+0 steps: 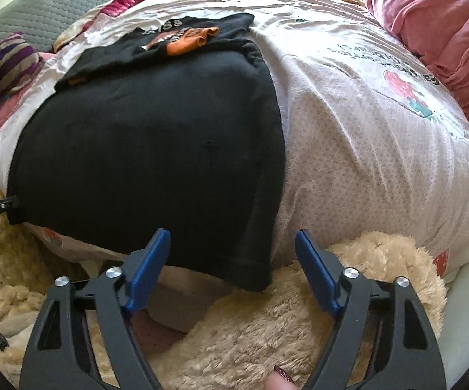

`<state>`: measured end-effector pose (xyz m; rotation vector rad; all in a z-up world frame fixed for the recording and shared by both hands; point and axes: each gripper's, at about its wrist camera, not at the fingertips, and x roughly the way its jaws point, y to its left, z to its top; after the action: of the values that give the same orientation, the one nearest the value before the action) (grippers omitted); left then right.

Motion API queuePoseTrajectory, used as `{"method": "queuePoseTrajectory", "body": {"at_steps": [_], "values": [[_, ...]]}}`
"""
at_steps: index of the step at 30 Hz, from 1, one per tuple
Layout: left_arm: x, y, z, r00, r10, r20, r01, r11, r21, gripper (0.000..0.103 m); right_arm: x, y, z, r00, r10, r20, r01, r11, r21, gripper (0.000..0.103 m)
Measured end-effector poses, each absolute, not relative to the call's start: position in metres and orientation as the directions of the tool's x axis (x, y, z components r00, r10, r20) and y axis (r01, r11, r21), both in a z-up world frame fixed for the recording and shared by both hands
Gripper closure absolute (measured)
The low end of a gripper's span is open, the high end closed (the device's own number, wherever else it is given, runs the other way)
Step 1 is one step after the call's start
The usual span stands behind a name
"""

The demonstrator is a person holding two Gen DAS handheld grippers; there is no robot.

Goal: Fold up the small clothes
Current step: 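Move both tools to the sweatshirt hem and close them on it, then lift the hem with both tools and fold it toward the collar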

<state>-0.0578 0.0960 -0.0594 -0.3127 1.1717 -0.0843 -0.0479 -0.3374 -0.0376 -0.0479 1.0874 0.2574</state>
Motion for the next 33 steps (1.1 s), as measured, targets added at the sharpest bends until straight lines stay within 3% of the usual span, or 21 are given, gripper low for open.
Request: {"method": "queuePoseTrajectory", "body": {"at_steps": [5, 8, 9, 12, 16, 21, 23, 33], "values": [[-0.059, 0.098, -0.06, 0.393, -0.229, -0.89, -0.103, 0.951, -0.29, 0.075, -0.04, -0.334, -0.045, 0.39, 0.174, -0.904, -0.269, 0.961, 0.069, 0.048], [-0.06, 0.1, -0.061, 0.394, -0.229, -0.89, -0.108, 0.95, -0.293, 0.07, -0.039, -0.332, -0.052, 0.346, 0.177, -0.921, -0.326, 0.943, 0.059, 0.068], [-0.06, 0.099, -0.061, 0.39, -0.23, -0.892, -0.11, 0.95, -0.293, 0.069, -0.04, -0.332, -0.053, 0.342, 0.18, -0.922, -0.335, 0.94, 0.059, 0.083], [-0.058, 0.099, -0.064, 0.384, -0.229, -0.895, -0.115, 0.949, -0.293, 0.069, -0.044, -0.34, -0.05, 0.343, 0.22, -0.913, -0.345, 0.934, 0.095, 0.093], [-0.057, 0.101, -0.067, 0.37, -0.234, -0.899, -0.137, 0.943, -0.302, 0.07, -0.05, -0.349, -0.035, 0.364, 0.31, -0.878, -0.346, 0.921, 0.182, 0.094], [-0.057, 0.106, -0.065, 0.372, -0.239, -0.897, -0.161, 0.935, -0.316, 0.095, -0.053, -0.361, -0.014, 0.415, 0.401, -0.817, -0.338, 0.901, 0.271, 0.094], [-0.059, 0.109, -0.063, 0.376, -0.249, -0.893, -0.167, 0.929, -0.329, 0.099, -0.052, -0.365, -0.008, 0.435, 0.424, -0.795, -0.331, 0.896, 0.297, 0.094], [-0.067, 0.119, -0.001, 0.521, -0.292, -0.802, -0.126, 0.903, -0.41, 0.1, -0.044, -0.384, 0.032, 0.561, 0.515, -0.648, -0.312, 0.857, 0.411, 0.094]]}}
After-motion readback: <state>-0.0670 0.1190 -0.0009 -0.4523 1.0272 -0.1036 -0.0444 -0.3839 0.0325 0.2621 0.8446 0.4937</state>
